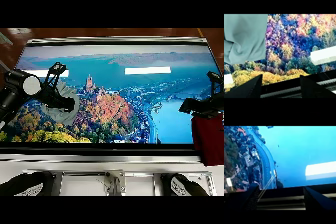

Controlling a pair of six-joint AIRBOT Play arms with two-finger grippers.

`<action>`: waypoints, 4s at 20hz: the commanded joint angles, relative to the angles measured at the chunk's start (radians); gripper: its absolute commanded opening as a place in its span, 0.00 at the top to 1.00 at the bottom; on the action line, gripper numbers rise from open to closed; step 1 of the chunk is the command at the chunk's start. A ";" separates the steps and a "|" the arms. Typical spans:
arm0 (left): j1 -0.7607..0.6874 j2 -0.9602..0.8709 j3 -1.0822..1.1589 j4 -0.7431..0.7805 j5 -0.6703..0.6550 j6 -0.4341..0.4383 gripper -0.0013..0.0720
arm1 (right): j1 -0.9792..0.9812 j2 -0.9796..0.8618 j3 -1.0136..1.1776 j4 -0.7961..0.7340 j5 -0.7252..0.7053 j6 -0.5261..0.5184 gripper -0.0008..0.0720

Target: Fold the shirts.

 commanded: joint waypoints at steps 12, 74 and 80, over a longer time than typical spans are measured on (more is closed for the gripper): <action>0.000 -0.001 0.000 0.000 0.000 0.000 0.27 | 0.000 0.001 0.000 0.000 0.000 0.000 0.09; -0.173 -0.319 0.162 -0.352 0.150 -0.024 0.01 | 0.000 0.115 -0.154 0.001 -0.056 -0.073 0.09; -0.084 -0.319 -0.051 -0.407 0.120 -0.010 0.01 | 0.000 -0.121 -0.158 0.232 -0.062 -0.171 0.09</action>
